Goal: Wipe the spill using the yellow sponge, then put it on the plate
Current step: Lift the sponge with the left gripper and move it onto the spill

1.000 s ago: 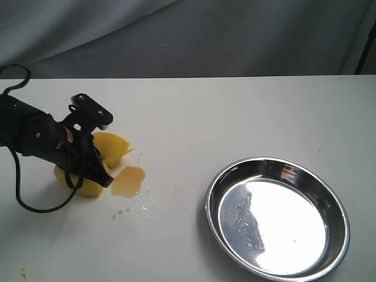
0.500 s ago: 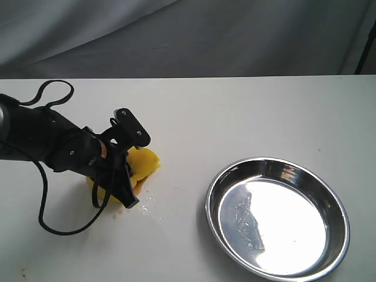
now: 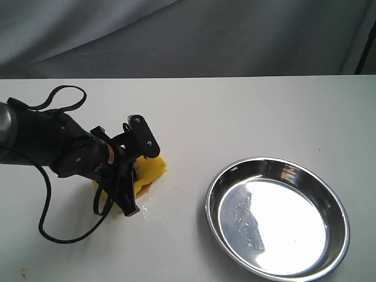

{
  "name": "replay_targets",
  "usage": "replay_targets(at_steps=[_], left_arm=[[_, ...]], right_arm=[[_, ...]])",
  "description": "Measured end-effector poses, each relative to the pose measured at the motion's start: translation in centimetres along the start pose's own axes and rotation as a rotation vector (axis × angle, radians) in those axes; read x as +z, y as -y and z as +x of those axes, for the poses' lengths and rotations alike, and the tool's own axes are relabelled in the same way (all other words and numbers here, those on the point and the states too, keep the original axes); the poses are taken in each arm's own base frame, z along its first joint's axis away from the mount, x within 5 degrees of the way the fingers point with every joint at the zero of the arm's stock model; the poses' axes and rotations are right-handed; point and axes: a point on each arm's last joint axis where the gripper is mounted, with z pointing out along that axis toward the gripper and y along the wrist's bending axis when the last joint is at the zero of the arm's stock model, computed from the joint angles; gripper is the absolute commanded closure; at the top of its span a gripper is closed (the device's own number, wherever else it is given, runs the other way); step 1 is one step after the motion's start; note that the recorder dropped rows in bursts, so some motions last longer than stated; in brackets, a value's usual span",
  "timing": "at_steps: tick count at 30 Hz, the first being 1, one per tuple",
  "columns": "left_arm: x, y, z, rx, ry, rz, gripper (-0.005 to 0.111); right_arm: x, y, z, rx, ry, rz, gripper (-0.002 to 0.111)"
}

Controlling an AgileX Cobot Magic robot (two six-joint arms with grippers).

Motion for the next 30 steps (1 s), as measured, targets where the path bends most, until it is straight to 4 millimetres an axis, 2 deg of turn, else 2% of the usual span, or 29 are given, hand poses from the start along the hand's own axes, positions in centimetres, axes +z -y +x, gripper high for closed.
replay_targets(at_steps=[4, 7, 12, 14, 20, 24, 27, 30], left_arm=[[-0.8, -0.3, -0.2, 0.017, 0.007, -0.023, 0.107], [-2.2, -1.0, -0.3, -0.02, 0.01, -0.051, 0.107], [-5.0, -3.5, -0.7, -0.103, 0.076, -0.125, 0.107], [-5.4, -4.2, -0.5, -0.118, 0.082, -0.141, 0.107], [-5.5, -5.5, 0.2, -0.095, 0.087, -0.184, 0.107], [-5.4, -6.0, -0.2, -0.088, 0.158, -0.209, 0.107], [-4.4, -6.0, -0.6, -0.078, 0.208, -0.208, 0.107], [-2.5, -5.7, -0.5, -0.049, 0.204, -0.187, 0.107]], right_arm=[[0.0, 0.0, 0.0, 0.0, 0.0, 0.0, 0.108], [0.0, 0.0, 0.0, 0.0, 0.0, 0.0, 0.108], [0.0, 0.0, 0.0, 0.0, 0.0, 0.0, 0.108], [0.0, 0.0, 0.0, 0.0, 0.0, 0.0, 0.108], [0.0, 0.0, 0.0, 0.0, 0.0, 0.0, 0.108], [0.0, 0.0, 0.0, 0.0, 0.0, 0.0, 0.108], [0.0, 0.0, 0.0, 0.0, 0.0, 0.0, 0.108], [0.0, 0.0, 0.0, 0.0, 0.0, 0.0, 0.108]])
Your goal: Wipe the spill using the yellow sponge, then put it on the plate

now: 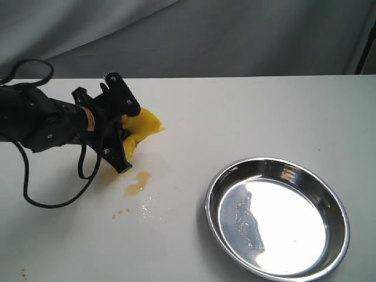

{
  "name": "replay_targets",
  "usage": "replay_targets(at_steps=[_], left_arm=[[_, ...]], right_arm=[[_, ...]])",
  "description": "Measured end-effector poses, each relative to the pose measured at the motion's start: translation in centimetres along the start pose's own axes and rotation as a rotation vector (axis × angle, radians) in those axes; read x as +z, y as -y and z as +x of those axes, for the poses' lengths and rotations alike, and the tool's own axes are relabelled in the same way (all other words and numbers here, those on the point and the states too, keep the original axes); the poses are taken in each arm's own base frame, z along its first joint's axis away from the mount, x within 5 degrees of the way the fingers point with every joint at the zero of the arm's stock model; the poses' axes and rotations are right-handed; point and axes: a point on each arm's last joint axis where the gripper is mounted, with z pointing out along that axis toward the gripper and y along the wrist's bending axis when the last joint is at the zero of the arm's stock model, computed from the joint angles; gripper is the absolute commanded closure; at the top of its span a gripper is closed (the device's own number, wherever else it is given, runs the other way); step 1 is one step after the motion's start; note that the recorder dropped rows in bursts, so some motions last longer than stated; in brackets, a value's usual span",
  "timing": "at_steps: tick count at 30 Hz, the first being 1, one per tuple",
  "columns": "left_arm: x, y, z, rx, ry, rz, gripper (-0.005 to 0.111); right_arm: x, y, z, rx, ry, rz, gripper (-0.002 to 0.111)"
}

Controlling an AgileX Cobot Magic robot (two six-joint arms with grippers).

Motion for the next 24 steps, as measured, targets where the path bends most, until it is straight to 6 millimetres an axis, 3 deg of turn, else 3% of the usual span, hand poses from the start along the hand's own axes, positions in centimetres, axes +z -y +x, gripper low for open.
replay_targets(at_steps=[8, 19, 24], left_arm=[[3.5, 0.4, 0.7, 0.097, -0.079, 0.038, 0.107], [3.9, 0.9, 0.6, 0.158, -0.118, 0.057, 0.107], [3.5, 3.9, -0.7, 0.347, -0.175, 0.118, 0.107]], right_arm=[[0.0, 0.0, 0.0, 0.0, 0.0, 0.0, 0.108], [0.0, 0.0, 0.0, 0.0, 0.0, 0.0, 0.108], [0.0, 0.0, 0.0, 0.0, 0.0, 0.0, 0.108]])
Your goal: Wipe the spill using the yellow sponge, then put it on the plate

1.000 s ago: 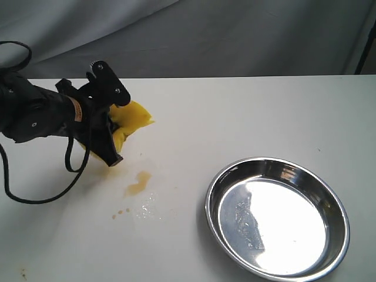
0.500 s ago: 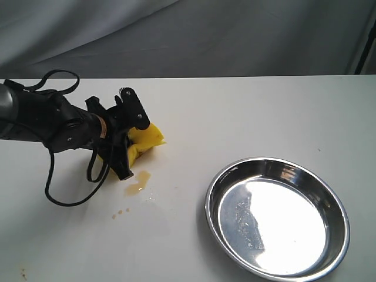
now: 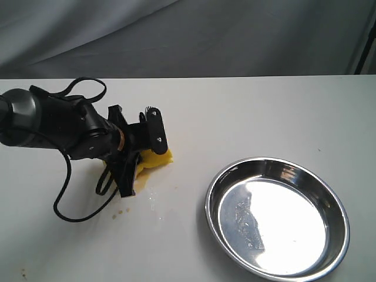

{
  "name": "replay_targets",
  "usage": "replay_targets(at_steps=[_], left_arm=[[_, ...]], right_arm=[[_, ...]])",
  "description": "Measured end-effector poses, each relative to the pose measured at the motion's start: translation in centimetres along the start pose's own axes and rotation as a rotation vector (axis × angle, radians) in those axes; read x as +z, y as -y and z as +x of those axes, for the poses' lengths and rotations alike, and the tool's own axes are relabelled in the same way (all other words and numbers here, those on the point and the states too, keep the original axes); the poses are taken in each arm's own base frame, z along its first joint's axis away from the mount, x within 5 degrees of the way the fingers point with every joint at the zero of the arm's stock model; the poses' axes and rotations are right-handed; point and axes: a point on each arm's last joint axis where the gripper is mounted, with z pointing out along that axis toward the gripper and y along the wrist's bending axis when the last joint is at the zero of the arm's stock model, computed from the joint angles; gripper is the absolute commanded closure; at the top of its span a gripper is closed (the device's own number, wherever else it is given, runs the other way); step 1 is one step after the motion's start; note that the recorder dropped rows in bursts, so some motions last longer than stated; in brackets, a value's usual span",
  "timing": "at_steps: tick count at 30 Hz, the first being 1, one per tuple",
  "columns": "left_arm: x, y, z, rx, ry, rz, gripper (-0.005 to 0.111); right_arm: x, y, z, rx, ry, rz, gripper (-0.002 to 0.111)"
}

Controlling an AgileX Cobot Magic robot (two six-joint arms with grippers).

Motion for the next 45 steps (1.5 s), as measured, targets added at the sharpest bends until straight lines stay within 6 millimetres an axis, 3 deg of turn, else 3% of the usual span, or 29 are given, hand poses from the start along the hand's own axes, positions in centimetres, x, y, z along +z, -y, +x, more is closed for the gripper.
replay_targets(at_steps=[5, 16, 23, 34, 45], left_arm=[[-0.4, 1.6, -0.6, 0.106, -0.107, 0.053, 0.107], [-1.6, 3.3, 0.2, 0.042, -0.276, 0.221, 0.107], [-3.1, 7.3, -2.2, 0.209, -0.377, 0.294, 0.107], [-4.6, 11.7, -4.8, 0.372, -0.384, 0.316, 0.107], [-4.9, 12.5, -5.5, 0.331, -0.323, 0.338, 0.107]], right_arm=[[0.0, 0.0, 0.0, 0.0, 0.0, 0.0, 0.108], [0.0, 0.0, 0.0, 0.0, 0.0, 0.0, 0.108], [0.0, 0.0, 0.0, 0.0, 0.0, 0.0, 0.108], [0.0, 0.0, 0.0, 0.0, 0.0, 0.0, 0.108], [0.0, 0.0, 0.0, 0.0, 0.0, 0.0, 0.108]])
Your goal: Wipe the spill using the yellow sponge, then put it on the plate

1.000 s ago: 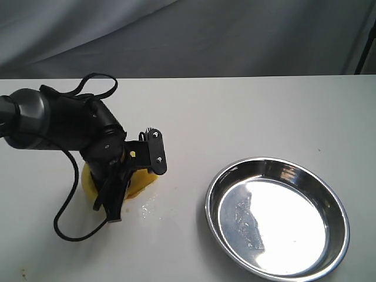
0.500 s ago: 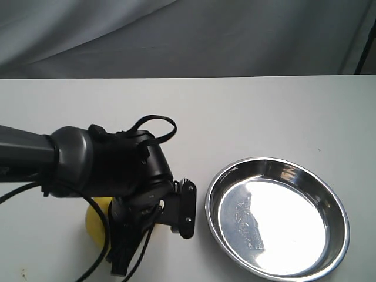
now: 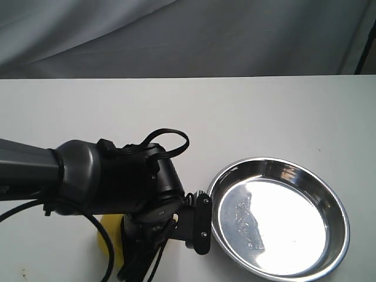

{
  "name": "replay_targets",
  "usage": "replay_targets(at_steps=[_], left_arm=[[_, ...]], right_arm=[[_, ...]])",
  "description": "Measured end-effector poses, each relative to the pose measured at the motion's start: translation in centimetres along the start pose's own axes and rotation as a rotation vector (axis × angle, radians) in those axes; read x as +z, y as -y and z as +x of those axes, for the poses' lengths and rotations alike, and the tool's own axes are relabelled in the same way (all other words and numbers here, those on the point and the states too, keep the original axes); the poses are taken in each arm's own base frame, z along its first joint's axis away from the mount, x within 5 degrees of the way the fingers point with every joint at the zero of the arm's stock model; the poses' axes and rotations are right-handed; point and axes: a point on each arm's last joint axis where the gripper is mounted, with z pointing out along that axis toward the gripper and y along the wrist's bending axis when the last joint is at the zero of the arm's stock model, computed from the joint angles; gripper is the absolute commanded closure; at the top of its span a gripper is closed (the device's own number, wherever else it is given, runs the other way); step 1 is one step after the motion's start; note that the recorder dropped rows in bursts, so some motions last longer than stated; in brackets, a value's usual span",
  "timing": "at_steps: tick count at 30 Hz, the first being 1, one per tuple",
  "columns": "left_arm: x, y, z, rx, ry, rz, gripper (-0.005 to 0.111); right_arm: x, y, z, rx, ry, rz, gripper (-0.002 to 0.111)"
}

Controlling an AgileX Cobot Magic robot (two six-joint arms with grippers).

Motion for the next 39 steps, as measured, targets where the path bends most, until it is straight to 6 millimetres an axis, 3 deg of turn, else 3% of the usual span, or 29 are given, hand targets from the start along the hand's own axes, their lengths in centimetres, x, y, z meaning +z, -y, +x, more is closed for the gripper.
replay_targets(at_steps=[9, 21, 32, 39], left_arm=[[0.6, -1.5, 1.1, -0.12, 0.066, 0.027, 0.107], [3.2, -7.3, 5.2, -0.423, 0.229, -0.02, 0.107], [5.8, -12.2, 11.7, -0.626, 0.285, -0.128, 0.107], [7.0, -13.5, 16.4, -0.746, 0.263, -0.149, 0.107]], right_arm=[[0.0, 0.0, 0.0, 0.0, 0.0, 0.0, 0.108], [0.0, 0.0, 0.0, 0.0, 0.0, 0.0, 0.108], [0.0, 0.0, 0.0, 0.0, 0.0, 0.0, 0.108], [0.0, 0.0, 0.0, 0.0, 0.0, 0.0, 0.108]])
